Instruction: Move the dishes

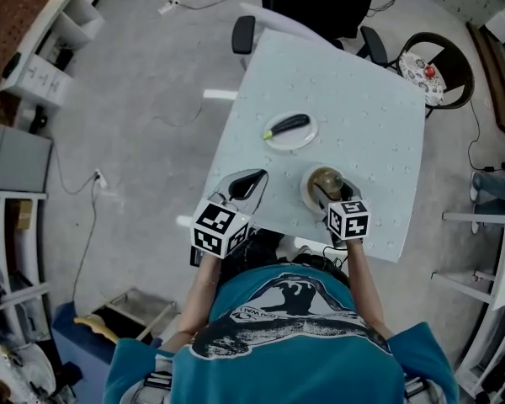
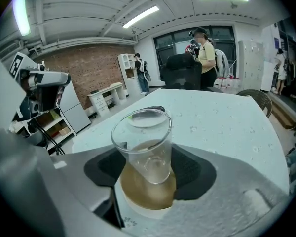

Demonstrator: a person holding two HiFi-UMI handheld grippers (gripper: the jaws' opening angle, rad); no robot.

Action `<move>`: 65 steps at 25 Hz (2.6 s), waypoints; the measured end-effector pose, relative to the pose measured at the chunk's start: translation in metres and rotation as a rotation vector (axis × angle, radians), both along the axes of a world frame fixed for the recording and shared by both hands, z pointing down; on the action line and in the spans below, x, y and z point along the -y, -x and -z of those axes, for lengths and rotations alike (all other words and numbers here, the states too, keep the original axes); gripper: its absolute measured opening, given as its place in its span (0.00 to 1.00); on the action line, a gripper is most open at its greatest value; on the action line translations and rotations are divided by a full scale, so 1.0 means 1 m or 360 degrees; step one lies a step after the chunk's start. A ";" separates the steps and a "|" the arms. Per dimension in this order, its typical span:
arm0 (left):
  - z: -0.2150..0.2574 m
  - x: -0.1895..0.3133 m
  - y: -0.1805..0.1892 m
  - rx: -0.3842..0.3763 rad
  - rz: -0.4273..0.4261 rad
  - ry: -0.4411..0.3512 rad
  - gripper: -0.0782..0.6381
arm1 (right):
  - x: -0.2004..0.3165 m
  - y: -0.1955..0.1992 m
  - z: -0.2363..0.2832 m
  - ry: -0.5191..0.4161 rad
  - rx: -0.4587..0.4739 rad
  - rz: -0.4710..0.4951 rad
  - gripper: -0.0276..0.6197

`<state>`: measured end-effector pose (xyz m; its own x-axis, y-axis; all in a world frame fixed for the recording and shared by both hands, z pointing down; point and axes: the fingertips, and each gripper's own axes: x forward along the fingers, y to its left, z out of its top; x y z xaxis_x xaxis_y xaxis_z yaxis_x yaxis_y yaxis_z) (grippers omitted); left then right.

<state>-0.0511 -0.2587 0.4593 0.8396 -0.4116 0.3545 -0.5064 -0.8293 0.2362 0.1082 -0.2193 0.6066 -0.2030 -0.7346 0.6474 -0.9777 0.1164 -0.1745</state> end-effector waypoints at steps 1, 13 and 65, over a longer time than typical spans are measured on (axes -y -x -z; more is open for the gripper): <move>0.000 0.003 0.003 -0.0008 0.0016 0.0004 0.13 | 0.000 -0.001 0.000 0.0011 -0.0006 -0.0007 0.48; -0.011 0.017 0.051 0.0006 0.0186 0.0051 0.13 | 0.021 0.008 0.045 -0.0100 -0.0053 0.0053 0.48; -0.019 0.004 0.087 -0.0018 0.0199 0.0078 0.13 | 0.106 0.196 -0.003 0.0016 0.0044 0.0726 0.49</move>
<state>-0.1379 -0.2629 0.4783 0.7868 -0.4959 0.3675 -0.6023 -0.7471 0.2813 -0.0873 -0.3249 0.6093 -0.5216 -0.5596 0.6440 -0.8218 0.5323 -0.2031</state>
